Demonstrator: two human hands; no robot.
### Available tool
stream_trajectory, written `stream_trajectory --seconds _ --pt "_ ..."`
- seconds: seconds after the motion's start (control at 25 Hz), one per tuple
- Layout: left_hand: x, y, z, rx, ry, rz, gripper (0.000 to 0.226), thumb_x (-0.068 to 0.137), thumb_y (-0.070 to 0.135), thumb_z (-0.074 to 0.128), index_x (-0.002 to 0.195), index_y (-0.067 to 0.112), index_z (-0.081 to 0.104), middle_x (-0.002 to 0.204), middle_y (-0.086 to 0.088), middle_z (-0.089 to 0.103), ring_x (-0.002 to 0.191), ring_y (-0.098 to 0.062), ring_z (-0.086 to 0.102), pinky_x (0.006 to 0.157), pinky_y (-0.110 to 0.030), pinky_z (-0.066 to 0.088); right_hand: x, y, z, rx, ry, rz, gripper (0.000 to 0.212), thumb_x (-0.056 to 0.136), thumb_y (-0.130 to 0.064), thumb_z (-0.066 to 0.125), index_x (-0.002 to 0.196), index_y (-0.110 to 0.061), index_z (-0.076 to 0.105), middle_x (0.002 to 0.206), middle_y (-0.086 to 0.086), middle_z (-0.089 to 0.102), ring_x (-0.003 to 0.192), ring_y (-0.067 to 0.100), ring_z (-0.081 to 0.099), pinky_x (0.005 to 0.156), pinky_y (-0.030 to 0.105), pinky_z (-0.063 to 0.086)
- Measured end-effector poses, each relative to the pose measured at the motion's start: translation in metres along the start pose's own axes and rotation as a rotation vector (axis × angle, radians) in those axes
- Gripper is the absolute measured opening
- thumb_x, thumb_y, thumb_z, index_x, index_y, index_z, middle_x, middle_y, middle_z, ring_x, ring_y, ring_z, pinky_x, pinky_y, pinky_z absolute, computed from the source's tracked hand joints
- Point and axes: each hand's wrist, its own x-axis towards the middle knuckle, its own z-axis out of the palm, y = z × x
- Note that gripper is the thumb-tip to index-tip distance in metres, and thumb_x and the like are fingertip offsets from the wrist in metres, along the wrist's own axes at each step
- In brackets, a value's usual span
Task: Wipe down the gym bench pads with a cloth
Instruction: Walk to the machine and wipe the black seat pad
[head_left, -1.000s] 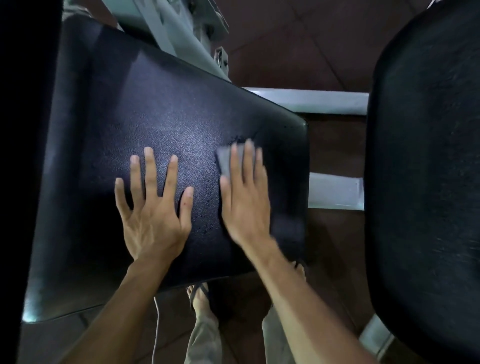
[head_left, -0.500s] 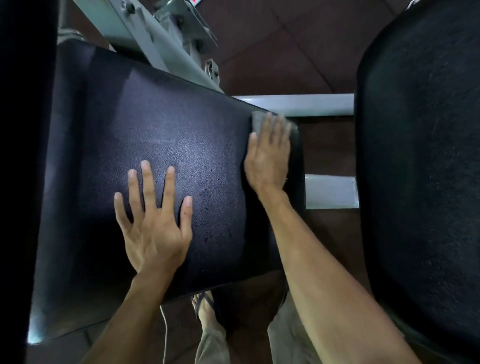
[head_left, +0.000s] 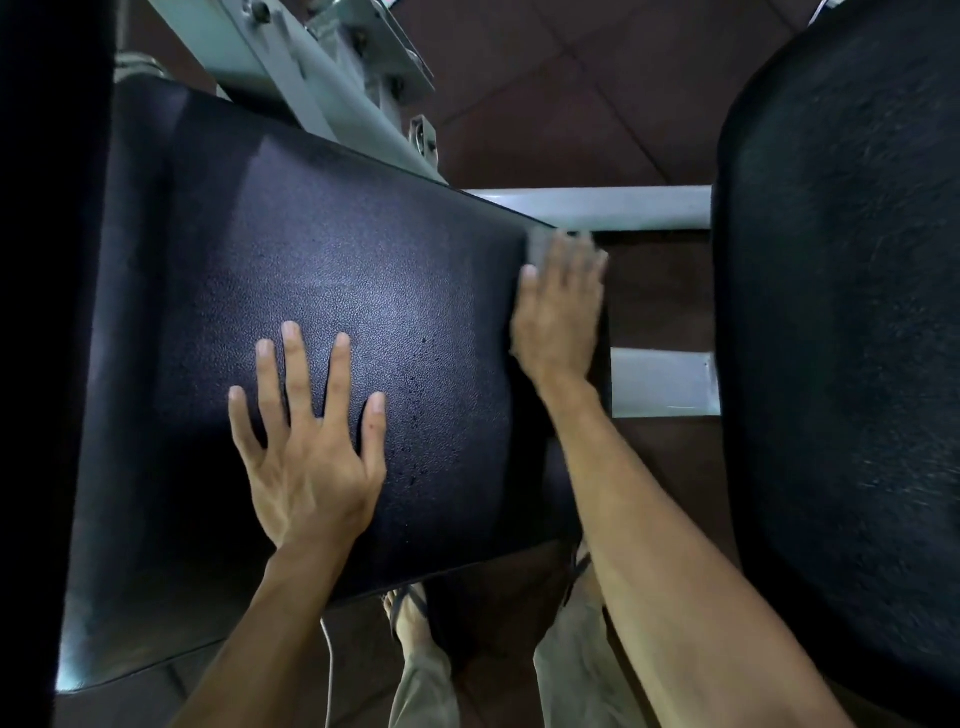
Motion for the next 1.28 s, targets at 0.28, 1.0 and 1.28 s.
stream_trajectory --seconds 0.28,1.0,1.28 --pt "0.001 -0.001 0.001 0.029 0.026 -0.014 0.057 0.101 0.048 0.026 0.156 0.033 0.019 0.168 -0.003 0.004 0.155 -0.023 0.004 0.123 -0.050 0.006 -0.194 0.057 -0.021 -0.148 -0.259 -0.675 0.060 0.104 -0.038 0.028 0.158 -0.022 0.009 0.168 0.004 0.003 0.155 0.028 0.004 0.119 0.049 0.026" --pt "0.003 -0.003 -0.002 -0.020 -0.021 -0.015 0.057 0.101 0.049 0.017 0.156 0.032 0.017 0.168 -0.002 0.002 0.155 -0.021 -0.001 0.123 -0.050 0.003 -0.139 0.011 -0.013 0.477 -0.236 -0.231 0.054 0.105 -0.037 0.026 0.156 -0.020 0.024 0.168 0.000 0.001 0.155 0.013 -0.007 0.126 0.035 -0.004" --pt "-0.006 0.075 0.019 0.002 -0.040 0.196 0.062 0.103 0.044 0.026 0.158 0.020 0.008 0.167 -0.011 -0.002 0.155 -0.025 -0.004 0.124 -0.050 0.000 -0.117 0.061 -0.003 0.055 -0.081 -0.155 0.058 0.104 -0.043 0.023 0.158 -0.022 0.015 0.167 0.008 0.000 0.155 0.022 -0.004 0.127 0.043 0.006"
